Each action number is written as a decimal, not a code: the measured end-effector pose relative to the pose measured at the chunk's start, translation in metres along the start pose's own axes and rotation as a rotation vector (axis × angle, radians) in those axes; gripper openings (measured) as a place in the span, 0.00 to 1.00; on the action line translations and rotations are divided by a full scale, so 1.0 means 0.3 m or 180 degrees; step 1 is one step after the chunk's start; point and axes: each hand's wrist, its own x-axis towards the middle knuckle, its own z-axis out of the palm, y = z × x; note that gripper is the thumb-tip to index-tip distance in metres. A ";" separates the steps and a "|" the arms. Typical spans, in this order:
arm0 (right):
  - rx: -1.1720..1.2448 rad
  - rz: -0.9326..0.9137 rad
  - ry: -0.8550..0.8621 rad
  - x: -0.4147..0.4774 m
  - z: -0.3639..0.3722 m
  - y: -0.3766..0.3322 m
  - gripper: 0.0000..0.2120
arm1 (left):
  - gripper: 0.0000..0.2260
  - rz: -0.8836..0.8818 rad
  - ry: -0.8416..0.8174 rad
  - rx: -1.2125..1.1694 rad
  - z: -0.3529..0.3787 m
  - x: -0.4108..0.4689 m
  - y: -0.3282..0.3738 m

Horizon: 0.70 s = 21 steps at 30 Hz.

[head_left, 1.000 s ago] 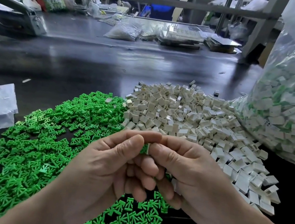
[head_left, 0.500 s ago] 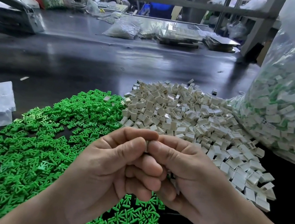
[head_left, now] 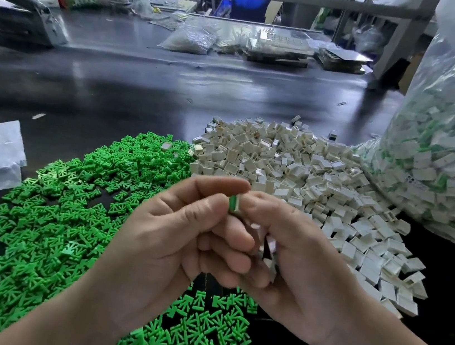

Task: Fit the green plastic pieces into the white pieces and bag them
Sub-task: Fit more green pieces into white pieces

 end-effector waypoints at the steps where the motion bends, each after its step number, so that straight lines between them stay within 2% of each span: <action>1: 0.0236 0.0034 -0.0051 0.001 -0.009 -0.004 0.12 | 0.15 0.0022 0.0114 0.0123 -0.013 0.003 0.011; 4: 0.0762 -0.0072 -0.0113 0.000 -0.040 -0.029 0.06 | 0.10 0.0138 0.0881 0.0746 -0.059 0.010 0.046; 6: 0.0894 -0.0131 -0.0031 0.002 -0.051 -0.041 0.08 | 0.07 0.0225 0.1304 0.1270 -0.086 0.011 0.054; 8: 0.0963 -0.0170 0.0019 0.004 -0.055 -0.050 0.06 | 0.06 0.0341 0.1517 0.2470 -0.104 0.008 0.041; 9: 0.1019 -0.0203 0.0006 0.004 -0.057 -0.055 0.05 | 0.07 0.0434 0.1497 0.3419 -0.115 0.003 0.029; 10: 0.1074 -0.0235 -0.0007 0.005 -0.058 -0.060 0.05 | 0.13 0.0469 0.1317 0.4404 -0.120 -0.001 0.017; 11: 0.1104 -0.0251 0.0012 0.006 -0.059 -0.065 0.06 | 0.20 0.0427 0.1016 0.5180 -0.123 -0.002 0.000; 12: 0.1096 -0.0242 0.0070 0.006 -0.060 -0.068 0.07 | 0.24 0.0333 0.0726 0.5634 -0.116 0.001 -0.017; 14: 0.0967 -0.0156 0.0260 0.007 -0.062 -0.069 0.09 | 0.27 0.0239 0.0317 0.6051 -0.100 0.010 -0.053; 17: 0.0811 0.0025 0.0443 0.007 -0.066 -0.060 0.09 | 0.26 0.0274 0.0108 0.6679 -0.085 0.023 -0.077; 21: 0.0734 0.0120 0.0397 0.005 -0.067 -0.059 0.08 | 0.13 0.0686 0.0099 0.6611 -0.090 0.030 -0.058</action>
